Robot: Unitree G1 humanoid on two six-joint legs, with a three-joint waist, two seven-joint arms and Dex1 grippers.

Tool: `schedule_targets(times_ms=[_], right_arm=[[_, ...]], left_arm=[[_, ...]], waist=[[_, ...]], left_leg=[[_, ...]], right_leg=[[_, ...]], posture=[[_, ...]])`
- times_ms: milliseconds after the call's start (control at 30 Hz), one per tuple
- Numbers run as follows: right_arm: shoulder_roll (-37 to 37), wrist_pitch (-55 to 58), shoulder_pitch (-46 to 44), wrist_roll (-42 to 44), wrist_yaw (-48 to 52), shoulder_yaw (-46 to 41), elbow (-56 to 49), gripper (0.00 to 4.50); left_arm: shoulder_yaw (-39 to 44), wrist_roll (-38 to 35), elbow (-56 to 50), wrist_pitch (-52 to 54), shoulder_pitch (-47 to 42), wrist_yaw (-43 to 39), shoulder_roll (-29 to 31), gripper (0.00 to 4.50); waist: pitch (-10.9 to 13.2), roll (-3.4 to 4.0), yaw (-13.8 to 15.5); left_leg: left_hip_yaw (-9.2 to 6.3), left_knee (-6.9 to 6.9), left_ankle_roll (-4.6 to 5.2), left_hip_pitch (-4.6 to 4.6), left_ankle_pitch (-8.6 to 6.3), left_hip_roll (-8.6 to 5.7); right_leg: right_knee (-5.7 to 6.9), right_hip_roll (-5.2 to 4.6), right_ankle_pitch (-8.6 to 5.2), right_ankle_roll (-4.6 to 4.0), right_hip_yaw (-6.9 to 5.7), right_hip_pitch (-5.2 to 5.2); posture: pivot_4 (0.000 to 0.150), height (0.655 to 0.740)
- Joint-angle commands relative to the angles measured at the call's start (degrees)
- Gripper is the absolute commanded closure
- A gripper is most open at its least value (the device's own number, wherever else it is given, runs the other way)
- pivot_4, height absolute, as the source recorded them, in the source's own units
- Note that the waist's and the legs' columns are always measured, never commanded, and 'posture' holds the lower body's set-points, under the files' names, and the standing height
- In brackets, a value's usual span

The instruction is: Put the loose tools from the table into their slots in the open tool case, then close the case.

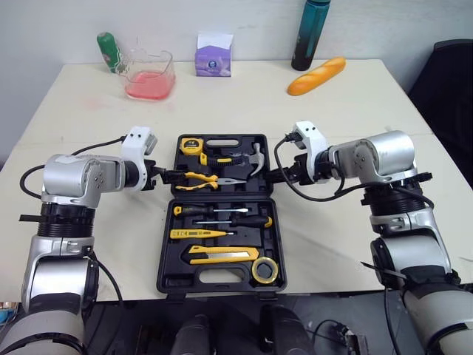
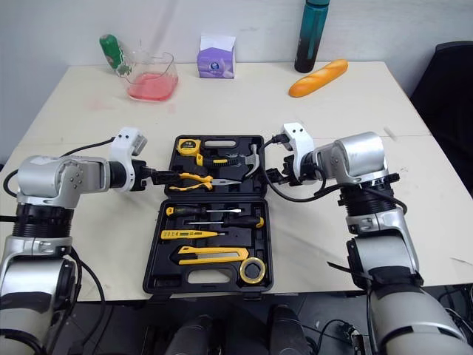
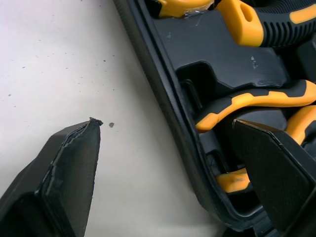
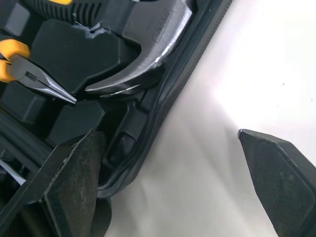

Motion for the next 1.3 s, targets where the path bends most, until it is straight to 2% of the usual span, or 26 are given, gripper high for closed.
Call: schedule_targets(times_ms=[33, 800, 900, 1100, 1167, 1300], right_arm=[[0.4, 0.5, 0.0, 0.9, -1.0, -1.9, -2.5, 0.04], [3.2, -0.5, 0.6, -0.7, -7.8, -2.0, 0.6, 0.04], [3.8, 0.7, 0.9, -0.3, -8.3, -2.3, 0.9, 1.34], [6.5, 2.9, 0.9, 0.3, -10.3, -5.6, 2.8, 4.37], [7.3, 3.6, 1.1, 0.3, -11.3, -6.9, 2.9, 4.5], [8.6, 4.6, 1.1, 0.5, -13.0, -9.9, 2.6, 4.5]], left_arm=[[0.0, 1.8, 0.5, -0.6, -1.0, 0.3, 0.0, 0.0], [-2.0, 6.0, 5.3, -2.2, -3.2, -1.4, -2.0, 0.0], [-1.7, 5.6, 4.9, -1.4, -3.7, -1.7, -2.8, 0.9], [-3.3, 6.2, 4.0, -1.1, -3.6, -2.7, -3.7, 3.57], [-3.2, 6.2, 3.6, -1.0, -3.3, -2.6, -4.0, 4.25], [-1.1, 5.9, 3.4, -1.0, -2.9, -1.4, -5.1, 4.3]], waist=[[0.0, 0.0, 0.0], [0.0, 0.0, 0.1], [0.0, 0.0, 0.1], [-0.1, -0.06, 0.1], [-0.1, -0.08, 0.1], [-0.1, -0.09, 0.1]], left_leg=[[0.0, 0.0, 0.0, 0.0, 0.0, 0.0], [0.0, 0.01, 0.01, 0.0, 0.01, 0.0], [0.0, 0.01, 0.01, 0.01, 0.01, 0.0], [-0.03, 0.04, 0.0, 0.06, 0.05, 0.02], [-0.03, 0.04, 0.0, 0.19, 0.05, 0.07], [-0.04, 0.04, 0.0, 0.2, 0.05, 0.08]], right_leg=[[0.0, 0.0, 0.0, 0.0, 0.0, 0.0], [0.04, -0.01, 0.0, 0.0, 0.03, 0.0], [0.05, -0.02, 0.0, 0.0, 0.03, 0.0], [0.14, -0.02, 0.0, -0.01, 0.06, 0.04], [0.14, -0.02, 0.0, -0.01, 0.07, 0.15], [0.14, -0.04, 0.01, -0.01, 0.09, 0.16]], posture=[[0.15, 0.74], [0.15, 0.74], [0.15, 0.74], [0.15, 0.74], [0.15, 0.74], [0.15, 0.74]])
